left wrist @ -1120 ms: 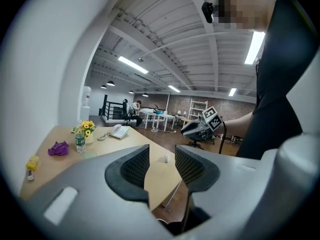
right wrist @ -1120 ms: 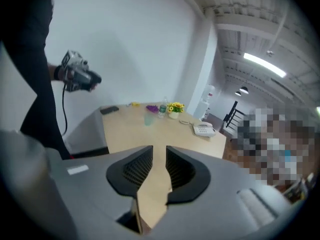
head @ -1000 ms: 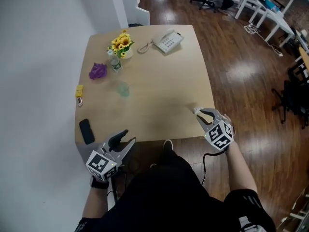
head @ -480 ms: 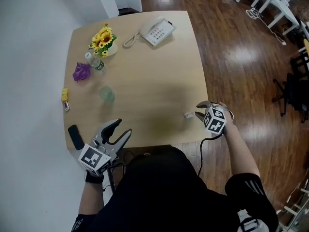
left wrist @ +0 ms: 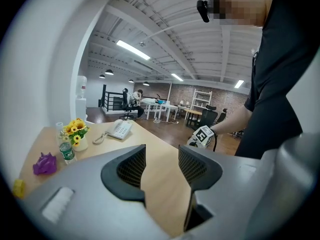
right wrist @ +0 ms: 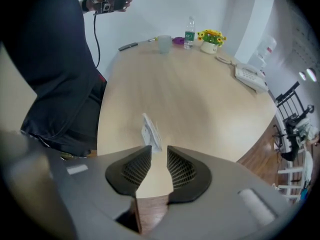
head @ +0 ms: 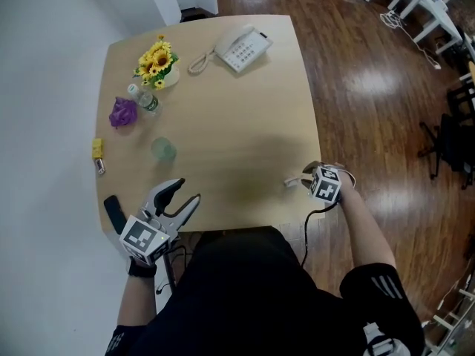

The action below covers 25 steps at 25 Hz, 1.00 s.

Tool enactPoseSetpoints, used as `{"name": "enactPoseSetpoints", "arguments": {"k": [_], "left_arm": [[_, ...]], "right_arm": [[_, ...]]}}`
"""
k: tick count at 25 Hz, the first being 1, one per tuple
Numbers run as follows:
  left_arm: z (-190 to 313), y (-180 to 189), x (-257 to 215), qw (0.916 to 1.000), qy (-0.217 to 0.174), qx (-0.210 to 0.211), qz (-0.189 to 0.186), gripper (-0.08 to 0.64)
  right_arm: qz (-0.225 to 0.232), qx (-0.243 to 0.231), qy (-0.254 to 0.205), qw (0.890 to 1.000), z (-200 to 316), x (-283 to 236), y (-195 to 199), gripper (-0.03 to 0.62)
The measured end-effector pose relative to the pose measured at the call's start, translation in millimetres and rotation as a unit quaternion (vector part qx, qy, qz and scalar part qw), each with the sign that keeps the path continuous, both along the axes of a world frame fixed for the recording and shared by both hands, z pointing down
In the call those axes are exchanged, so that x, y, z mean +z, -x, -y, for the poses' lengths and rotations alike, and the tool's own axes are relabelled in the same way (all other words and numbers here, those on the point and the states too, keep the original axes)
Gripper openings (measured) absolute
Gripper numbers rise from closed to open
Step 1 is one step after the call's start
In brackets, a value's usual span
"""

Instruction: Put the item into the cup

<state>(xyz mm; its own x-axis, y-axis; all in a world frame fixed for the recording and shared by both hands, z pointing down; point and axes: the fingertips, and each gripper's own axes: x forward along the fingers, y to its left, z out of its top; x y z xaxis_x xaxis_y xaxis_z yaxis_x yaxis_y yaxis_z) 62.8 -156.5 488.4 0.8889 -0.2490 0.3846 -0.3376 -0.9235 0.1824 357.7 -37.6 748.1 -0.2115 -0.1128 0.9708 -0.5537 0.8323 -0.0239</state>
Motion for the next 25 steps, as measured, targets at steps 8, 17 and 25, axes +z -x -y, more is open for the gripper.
{"name": "enactPoseSetpoints", "arguments": {"k": [8,17,25], "left_arm": [[7.8,3.1,-0.6,1.0,0.001,-0.002,-0.002,0.199],[7.3,16.8,0.0,0.9995,-0.004,-0.03,0.001,0.199],[6.2,35.4,1.6,0.9969,-0.006,-0.077,-0.012,0.198]], "right_arm": [[-0.009,0.01,-0.001,1.0,-2.3,13.3,3.3,0.088],[0.016,0.021,-0.036,0.999,16.9,-20.2,13.3,0.009],[0.014,-0.053,-0.105,0.993,83.9,-74.5,57.8,0.009]]}}
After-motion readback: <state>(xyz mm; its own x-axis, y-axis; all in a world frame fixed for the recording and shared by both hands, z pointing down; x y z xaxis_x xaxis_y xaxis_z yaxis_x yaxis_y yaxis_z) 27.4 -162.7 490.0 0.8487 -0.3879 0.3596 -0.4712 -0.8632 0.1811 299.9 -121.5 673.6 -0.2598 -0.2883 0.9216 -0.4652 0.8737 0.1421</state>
